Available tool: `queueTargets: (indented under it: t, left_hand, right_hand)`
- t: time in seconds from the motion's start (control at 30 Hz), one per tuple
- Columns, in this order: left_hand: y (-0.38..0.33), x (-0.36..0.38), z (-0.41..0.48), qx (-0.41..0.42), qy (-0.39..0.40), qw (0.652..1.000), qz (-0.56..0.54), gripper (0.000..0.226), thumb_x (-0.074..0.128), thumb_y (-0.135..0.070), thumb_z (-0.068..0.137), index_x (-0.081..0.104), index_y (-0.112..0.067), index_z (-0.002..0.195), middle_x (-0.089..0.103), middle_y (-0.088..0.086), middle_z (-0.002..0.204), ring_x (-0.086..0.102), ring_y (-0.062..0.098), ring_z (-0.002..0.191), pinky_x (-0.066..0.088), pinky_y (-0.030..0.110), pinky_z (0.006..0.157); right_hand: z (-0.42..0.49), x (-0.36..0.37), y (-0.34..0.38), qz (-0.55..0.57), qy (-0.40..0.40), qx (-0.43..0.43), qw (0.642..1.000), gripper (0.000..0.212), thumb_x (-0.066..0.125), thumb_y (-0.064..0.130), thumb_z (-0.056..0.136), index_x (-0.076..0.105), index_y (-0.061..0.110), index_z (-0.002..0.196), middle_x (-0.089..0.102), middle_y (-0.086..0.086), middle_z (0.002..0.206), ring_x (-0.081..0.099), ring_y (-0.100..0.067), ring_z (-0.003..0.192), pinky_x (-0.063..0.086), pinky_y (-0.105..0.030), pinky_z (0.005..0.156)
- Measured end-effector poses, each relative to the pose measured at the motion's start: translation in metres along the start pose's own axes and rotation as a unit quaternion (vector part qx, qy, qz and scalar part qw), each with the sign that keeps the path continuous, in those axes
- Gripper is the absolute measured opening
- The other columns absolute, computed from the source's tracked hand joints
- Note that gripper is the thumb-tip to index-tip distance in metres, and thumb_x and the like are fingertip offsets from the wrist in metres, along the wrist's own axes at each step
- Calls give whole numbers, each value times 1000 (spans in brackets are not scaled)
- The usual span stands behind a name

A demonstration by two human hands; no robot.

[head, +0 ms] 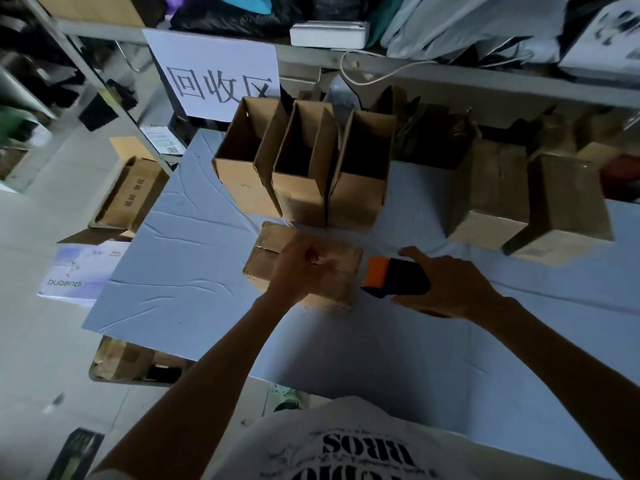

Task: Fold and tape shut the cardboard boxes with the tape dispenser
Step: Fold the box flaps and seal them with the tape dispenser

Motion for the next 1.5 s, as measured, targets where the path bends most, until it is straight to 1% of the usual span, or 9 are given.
queueTargets:
  t: [0.23, 0.4, 0.6, 0.73, 0.83, 1.07, 1.23, 1.4, 1.5]
  left_hand:
    - [-4, 13, 1, -14, -26, 997, 69, 40, 76, -50, 70, 48, -24, 80, 52, -2, 95, 50, 18, 89, 40, 26, 65]
    - [-2, 12, 1, -23, -30, 998, 59, 45, 79, -52, 65, 46, -23, 77, 47, -6, 92, 49, 18, 91, 34, 24, 65]
    - [-1, 14, 5, -45, -30, 996, 73, 47, 78, -54, 64, 48, -21, 77, 53, -1, 95, 48, 19, 94, 33, 25, 68]
    - [-2, 15, 2, -31, -37, 995, 86, 38, 77, -46, 67, 49, -23, 80, 49, -4, 103, 43, 17, 100, 36, 27, 72]
    - [-2, 16, -4, -34, -21, 996, 79, 28, 72, -35, 73, 48, -22, 84, 47, -3, 101, 45, 20, 100, 40, 30, 70]
    - [-4, 12, -5, -25, -42, 997, 67, 28, 74, -31, 73, 49, -23, 83, 44, -6, 98, 38, 14, 93, 36, 28, 70]
    - [-2, 14, -4, -34, -35, 997, 65, 30, 74, -32, 72, 46, -24, 82, 43, -8, 100, 33, 12, 95, 33, 29, 71]
    - [-5, 12, -3, -39, -39, 998, 41, 27, 74, -29, 73, 50, -21, 80, 43, -5, 99, 44, 21, 98, 45, 35, 74]
    - [-8, 11, -8, -21, -52, 998, 39, 31, 77, -31, 71, 49, -20, 81, 51, -2, 99, 42, 17, 97, 36, 30, 69]
  right_hand:
    - [-6, -8, -7, 17, -28, -30, 999, 71, 52, 77, 63, 46, 39, 122, 61, 17, 82, 47, 2, 62, 32, -11, 54]
    - [-11, 1, -13, 69, 7, -18, 997, 71, 68, 62, 68, 43, 39, 130, 51, 24, 78, 52, 3, 68, 38, -11, 62]
    - [-25, -3, -33, 44, -24, 12, 999, 74, 60, 75, 61, 47, 40, 125, 49, 31, 67, 45, 10, 56, 30, -7, 55]
    - [-10, 7, -12, -35, -17, 7, 999, 63, 60, 78, 64, 55, 39, 113, 63, 17, 80, 46, 1, 61, 25, -10, 52]
    - [7, 12, 5, -52, 1, 12, 999, 57, 65, 71, 65, 61, 35, 109, 67, 10, 93, 59, -10, 78, 37, -21, 63]
    - [43, -5, 45, -117, 28, 41, 992, 39, 75, 48, 58, 58, 21, 80, 39, 10, 62, 43, -10, 56, 24, -22, 50]
    - [37, -8, 55, -120, 35, 78, 989, 34, 73, 43, 68, 52, 20, 83, 63, 2, 86, 61, -17, 78, 37, -25, 64]
    - [40, -15, 60, -161, 26, 79, 984, 26, 71, 39, 75, 52, 21, 80, 65, 2, 95, 61, -16, 82, 35, -26, 66]
    - [31, 8, 51, -210, 62, 77, 973, 21, 63, 31, 85, 61, 19, 102, 65, -3, 106, 63, -22, 98, 42, -30, 76]
Point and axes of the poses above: each hand's wrist, its own z-axis towards the middle knuckle, its own x-axis out of the palm, y = z × x, the point moved 6 cm from there along z, towards the middle knuckle
